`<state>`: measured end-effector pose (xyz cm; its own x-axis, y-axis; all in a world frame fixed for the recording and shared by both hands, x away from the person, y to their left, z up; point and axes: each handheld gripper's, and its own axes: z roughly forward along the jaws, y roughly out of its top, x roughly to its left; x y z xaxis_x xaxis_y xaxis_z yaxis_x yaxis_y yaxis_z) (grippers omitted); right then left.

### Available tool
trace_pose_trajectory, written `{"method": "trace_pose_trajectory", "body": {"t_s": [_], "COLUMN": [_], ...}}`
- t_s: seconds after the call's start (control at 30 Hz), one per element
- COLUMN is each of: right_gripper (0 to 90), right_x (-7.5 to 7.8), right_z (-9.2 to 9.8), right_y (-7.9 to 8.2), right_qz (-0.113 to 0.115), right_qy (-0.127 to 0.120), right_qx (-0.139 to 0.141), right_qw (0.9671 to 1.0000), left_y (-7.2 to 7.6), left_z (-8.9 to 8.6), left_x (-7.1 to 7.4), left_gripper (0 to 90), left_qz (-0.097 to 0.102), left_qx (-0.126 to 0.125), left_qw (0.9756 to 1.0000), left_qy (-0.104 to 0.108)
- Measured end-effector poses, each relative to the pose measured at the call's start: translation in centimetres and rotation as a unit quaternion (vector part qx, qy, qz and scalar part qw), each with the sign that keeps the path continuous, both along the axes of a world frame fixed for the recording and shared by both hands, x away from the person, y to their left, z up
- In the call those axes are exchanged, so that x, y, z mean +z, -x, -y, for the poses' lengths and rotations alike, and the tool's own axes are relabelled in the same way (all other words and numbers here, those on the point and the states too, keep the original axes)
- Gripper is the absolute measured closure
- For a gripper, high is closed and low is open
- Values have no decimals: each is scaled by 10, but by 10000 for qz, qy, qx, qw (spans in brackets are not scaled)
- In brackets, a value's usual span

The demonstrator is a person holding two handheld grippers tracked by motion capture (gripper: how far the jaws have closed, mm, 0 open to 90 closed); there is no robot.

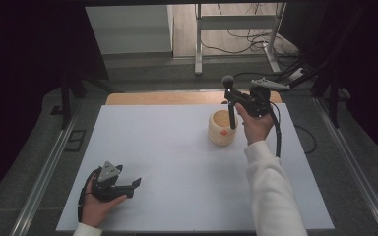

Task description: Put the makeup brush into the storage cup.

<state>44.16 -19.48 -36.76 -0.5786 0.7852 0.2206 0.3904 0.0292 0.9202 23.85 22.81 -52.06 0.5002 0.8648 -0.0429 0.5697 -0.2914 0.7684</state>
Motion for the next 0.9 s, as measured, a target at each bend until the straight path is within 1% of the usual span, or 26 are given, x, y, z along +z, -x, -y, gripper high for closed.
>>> {"method": "trace_pose_trajectory", "body": {"t_s": [0.17, 0.37, 0.47, 0.53, 0.67, 0.9], "right_gripper": [709, 709, 709, 709, 709, 709], "right_x": [0, -4, -8, -11, -15, -18], "right_z": [-1, -4, -7, -8, -9, -9], "right_y": [-4, -10, -15, -18, -24, -33], "right_qz": [-3, -28, -28, -59, -106, -133], "right_qy": [28, 38, 141, 151, 126, 60], "right_qx": [-21, -30, -47, -52, -99, -171], "right_qw": [10000, 10000, 9999, 9999, 9998, 9997], "left_y": [0, 0, 0, 0, 0, -1], "left_z": [1, 1, 1, 1, 0, 0], "left_x": [0, 0, 0, 0, -1, -1], "left_gripper": [161, 160, 161, 161, 161, 161], "left_qz": [-7, -6, -12, -11, -12, -13], "left_qx": [-17, -12, -19, -20, -7, -11], "left_qw": [10000, 10000, 10000, 10000, 10000, 10000], "left_qy": [-2, 47, 45, 43, 51, 47]}}
